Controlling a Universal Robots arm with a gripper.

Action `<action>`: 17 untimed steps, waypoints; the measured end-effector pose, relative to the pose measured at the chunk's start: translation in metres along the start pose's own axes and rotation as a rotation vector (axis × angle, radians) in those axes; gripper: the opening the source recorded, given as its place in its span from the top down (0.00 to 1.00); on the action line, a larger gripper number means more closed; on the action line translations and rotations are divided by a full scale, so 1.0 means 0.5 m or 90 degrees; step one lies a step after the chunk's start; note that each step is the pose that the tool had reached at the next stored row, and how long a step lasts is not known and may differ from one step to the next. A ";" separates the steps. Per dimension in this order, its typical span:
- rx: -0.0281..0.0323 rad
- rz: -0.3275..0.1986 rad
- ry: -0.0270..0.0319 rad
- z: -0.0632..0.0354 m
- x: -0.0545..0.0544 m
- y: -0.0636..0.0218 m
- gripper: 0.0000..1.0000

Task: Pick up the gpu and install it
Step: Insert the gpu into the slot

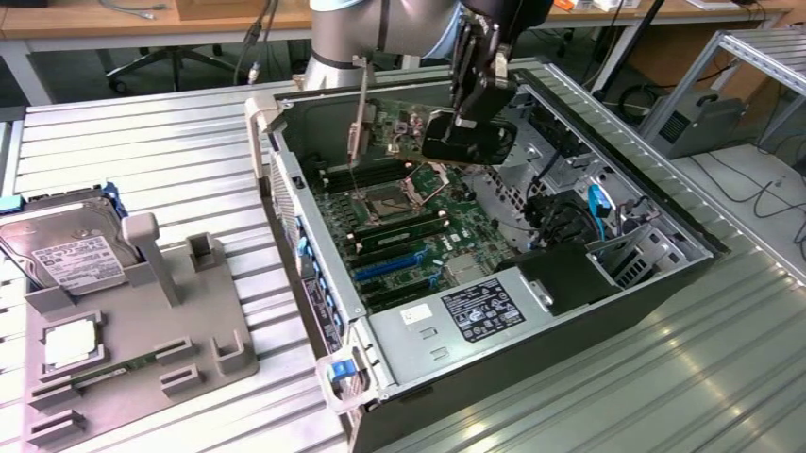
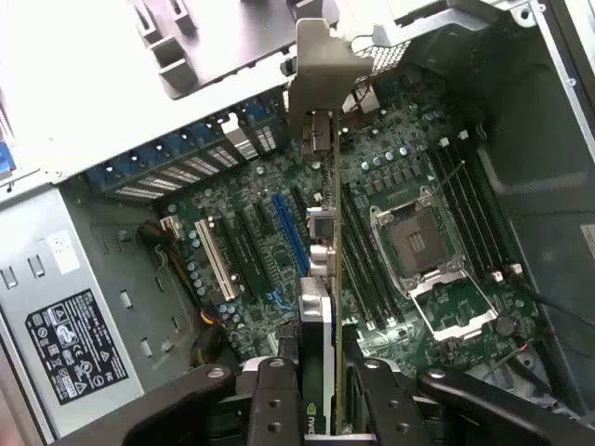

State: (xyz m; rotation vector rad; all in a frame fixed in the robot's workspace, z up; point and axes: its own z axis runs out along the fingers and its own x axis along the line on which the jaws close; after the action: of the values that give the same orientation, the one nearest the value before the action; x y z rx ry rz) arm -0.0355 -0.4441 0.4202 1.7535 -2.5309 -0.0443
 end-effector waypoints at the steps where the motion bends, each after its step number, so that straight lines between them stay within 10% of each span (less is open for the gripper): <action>1: 0.0006 -0.016 0.0009 0.000 0.000 0.000 0.73; 17: 0.0148 -0.220 0.0099 0.000 0.000 0.000 0.73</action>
State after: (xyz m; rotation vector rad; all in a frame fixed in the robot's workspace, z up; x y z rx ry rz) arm -0.0356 -0.4441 0.4201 2.1682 -2.1954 -0.0173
